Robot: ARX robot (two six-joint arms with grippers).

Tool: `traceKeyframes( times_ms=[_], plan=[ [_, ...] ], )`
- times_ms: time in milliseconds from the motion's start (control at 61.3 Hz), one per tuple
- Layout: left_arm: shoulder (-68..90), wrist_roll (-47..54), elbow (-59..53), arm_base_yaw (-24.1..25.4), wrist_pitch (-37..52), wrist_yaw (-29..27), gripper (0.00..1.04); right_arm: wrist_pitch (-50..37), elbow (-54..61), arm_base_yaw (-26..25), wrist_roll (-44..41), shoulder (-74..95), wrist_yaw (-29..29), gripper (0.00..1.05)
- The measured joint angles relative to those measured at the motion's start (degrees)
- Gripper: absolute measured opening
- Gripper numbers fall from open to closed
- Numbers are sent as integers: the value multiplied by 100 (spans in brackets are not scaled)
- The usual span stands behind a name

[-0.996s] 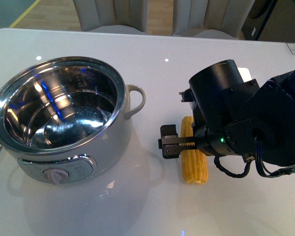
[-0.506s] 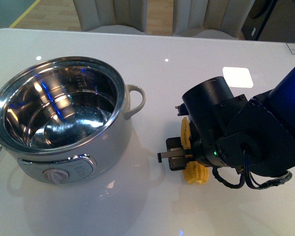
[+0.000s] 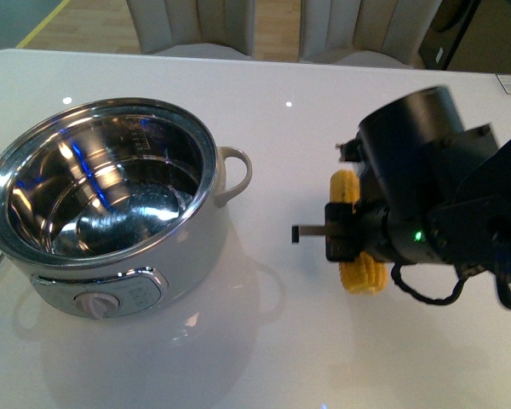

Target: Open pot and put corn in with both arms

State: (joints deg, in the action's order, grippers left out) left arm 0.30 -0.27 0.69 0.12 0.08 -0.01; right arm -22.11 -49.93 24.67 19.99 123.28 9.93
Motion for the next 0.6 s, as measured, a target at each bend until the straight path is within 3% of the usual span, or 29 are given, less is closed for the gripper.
traceKeyframes(
  times_ms=[245, 604],
  plan=[
    [0, 0, 0, 0, 0, 0, 98, 422, -562, -105, 896, -852, -415, 26],
    [0, 0, 0, -2, 0, 0, 98, 1043, -2218, 697, 1860, -621, -1001, 24]
  ],
)
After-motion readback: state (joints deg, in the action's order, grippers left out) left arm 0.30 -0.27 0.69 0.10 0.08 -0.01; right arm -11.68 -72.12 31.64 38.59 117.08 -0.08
